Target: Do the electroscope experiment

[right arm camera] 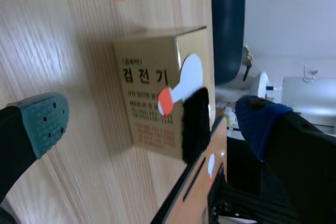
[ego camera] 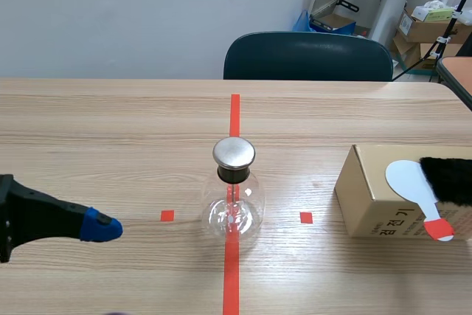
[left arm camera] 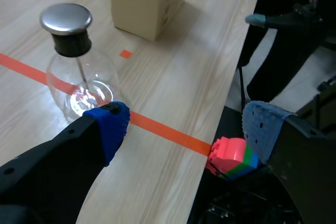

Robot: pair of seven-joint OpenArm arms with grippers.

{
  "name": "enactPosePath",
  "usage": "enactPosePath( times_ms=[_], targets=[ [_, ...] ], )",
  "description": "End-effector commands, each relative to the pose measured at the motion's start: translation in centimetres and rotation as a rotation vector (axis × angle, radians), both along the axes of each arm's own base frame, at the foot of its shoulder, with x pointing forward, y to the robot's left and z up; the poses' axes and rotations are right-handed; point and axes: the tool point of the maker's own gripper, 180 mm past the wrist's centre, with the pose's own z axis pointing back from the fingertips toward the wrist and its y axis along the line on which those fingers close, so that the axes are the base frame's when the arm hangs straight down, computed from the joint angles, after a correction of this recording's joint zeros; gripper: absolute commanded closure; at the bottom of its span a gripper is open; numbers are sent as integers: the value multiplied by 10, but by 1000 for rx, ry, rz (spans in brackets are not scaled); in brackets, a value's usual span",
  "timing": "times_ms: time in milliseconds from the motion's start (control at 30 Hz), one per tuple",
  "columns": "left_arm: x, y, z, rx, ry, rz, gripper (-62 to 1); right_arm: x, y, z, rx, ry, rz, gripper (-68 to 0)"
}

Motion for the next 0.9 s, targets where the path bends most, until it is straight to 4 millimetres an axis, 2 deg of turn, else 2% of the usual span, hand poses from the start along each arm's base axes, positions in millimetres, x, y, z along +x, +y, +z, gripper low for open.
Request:
enactPosePath(
  times_ms=[0, 200, 500, 700, 867],
  targets=[
    [2, 1, 5, -21, 8, 6, -469, 5, -7, 1, -42, -41, 2, -679],
    [5, 9, 0, -5, 41, 14, -469, 14, -33, -11, -173, -156, -20, -679],
    [4, 14, -5, 2, 54, 26, -469, 43, -51, -27, -257, -251, -67, -679],
    [5, 13, -4, -10, 54, 32, -469, 59, -51, -41, -268, -264, -77, -679],
    [9, 9, 8, -83, 28, 57, -469, 69, -48, -56, -257, -256, -65, -679]
  ],
)
